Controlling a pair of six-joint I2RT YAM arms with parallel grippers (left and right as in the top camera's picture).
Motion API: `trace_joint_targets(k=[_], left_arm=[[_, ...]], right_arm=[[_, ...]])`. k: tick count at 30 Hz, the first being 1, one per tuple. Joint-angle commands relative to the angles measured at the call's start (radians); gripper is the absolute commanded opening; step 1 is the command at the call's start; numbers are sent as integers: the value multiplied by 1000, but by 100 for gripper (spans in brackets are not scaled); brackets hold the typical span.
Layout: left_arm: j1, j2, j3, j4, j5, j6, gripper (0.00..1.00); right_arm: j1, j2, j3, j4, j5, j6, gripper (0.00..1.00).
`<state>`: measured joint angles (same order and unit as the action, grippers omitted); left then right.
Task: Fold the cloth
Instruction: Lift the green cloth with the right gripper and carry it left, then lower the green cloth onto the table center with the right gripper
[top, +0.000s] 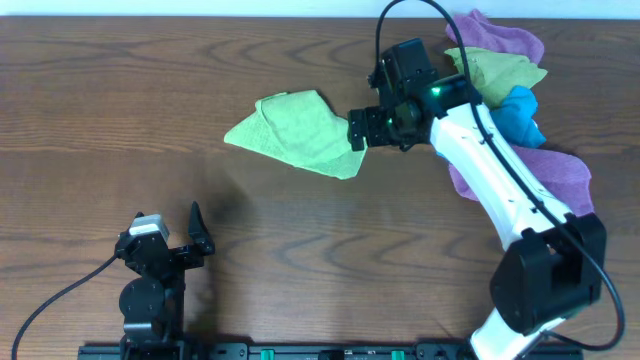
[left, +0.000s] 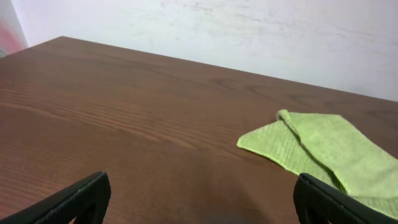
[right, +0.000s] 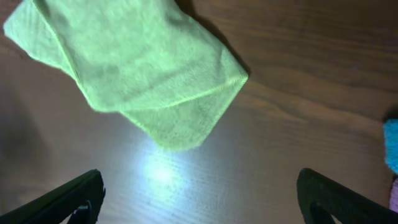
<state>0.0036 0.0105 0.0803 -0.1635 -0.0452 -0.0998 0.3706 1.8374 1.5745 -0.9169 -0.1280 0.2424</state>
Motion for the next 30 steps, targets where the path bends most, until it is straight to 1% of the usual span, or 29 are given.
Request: trace_joint_targets(k=[1, 6, 8, 10, 13, 19, 22, 26, 28, 30], left_arm=[[-2, -6, -31, -10, -10, 18, 96], [-2, -6, -31, -10, -10, 18, 95], [-2, -6, -31, -10, -10, 18, 96], [-2, -6, -31, -10, -10, 18, 95], [-2, -6, -31, -10, -10, 18, 95], [-2, -6, -31, -10, -10, 18, 95], [-2, -6, -31, -10, -10, 18, 95], [-2, -6, -31, -10, -10, 18, 95], [-2, -6, -31, -10, -10, 18, 95], [-2, -6, -31, -10, -10, 18, 95]], right_arm=[[3, -12, 7, 38, 34, -18, 99], [38, 23, -33, 174, 10, -270, 99], [71, 55, -35, 204, 10, -370, 96], [103, 75, -35, 219, 7, -435, 92], [158, 107, -35, 233, 4, -492, 85], [300, 194, -35, 228, 6, -573, 84], [360, 217, -35, 238, 51, -621, 83], [417, 286, -35, 273, 217, -640, 76], [423, 328, -35, 303, 328, -640, 75], [422, 359, -35, 327, 395, -640, 75]])
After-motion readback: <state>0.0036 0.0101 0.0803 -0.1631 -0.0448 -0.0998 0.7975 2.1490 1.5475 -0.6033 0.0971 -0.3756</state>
